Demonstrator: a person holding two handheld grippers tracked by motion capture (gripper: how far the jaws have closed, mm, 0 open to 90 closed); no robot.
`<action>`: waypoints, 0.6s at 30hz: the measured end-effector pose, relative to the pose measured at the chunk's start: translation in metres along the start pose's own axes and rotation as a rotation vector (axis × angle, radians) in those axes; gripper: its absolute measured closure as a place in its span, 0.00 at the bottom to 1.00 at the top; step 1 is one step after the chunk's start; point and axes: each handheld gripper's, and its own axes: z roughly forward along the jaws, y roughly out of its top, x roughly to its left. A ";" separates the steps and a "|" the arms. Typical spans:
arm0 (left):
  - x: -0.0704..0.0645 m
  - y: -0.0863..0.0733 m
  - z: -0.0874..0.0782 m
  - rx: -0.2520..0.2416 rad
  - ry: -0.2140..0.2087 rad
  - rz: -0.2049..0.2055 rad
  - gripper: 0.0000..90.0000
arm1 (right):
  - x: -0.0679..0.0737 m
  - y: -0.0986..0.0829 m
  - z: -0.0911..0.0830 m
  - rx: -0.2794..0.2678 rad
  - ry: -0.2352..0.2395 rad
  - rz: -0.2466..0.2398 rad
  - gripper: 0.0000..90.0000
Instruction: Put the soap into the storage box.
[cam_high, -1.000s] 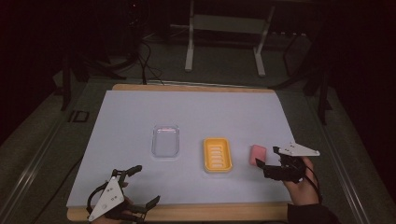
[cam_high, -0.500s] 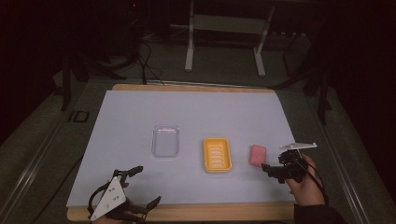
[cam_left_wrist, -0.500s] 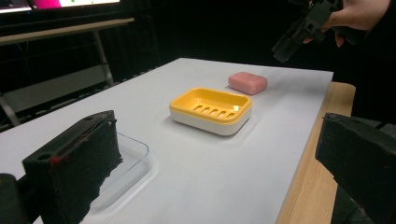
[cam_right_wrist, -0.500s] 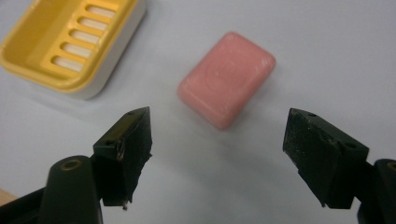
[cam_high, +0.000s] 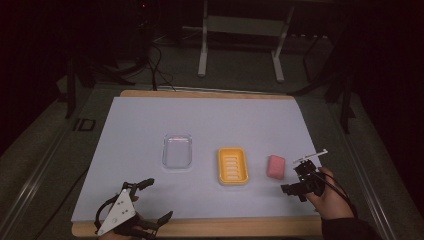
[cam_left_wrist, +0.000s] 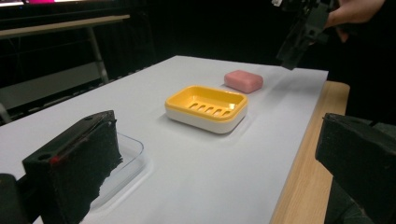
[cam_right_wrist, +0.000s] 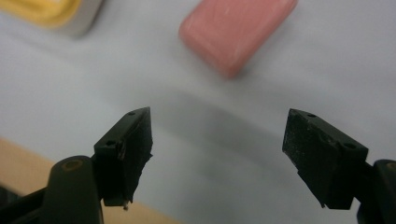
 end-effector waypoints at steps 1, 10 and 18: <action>0.000 0.000 0.000 0.005 0.002 0.002 0.00 | 0.000 0.000 0.000 0.022 0.000 -0.008 0.27; -0.001 -0.001 0.001 0.019 0.011 0.016 0.00 | -0.003 0.003 0.006 0.298 0.039 0.012 0.25; -0.002 -0.001 0.002 0.033 0.022 0.030 0.00 | 0.007 0.005 0.015 0.381 0.066 0.076 0.22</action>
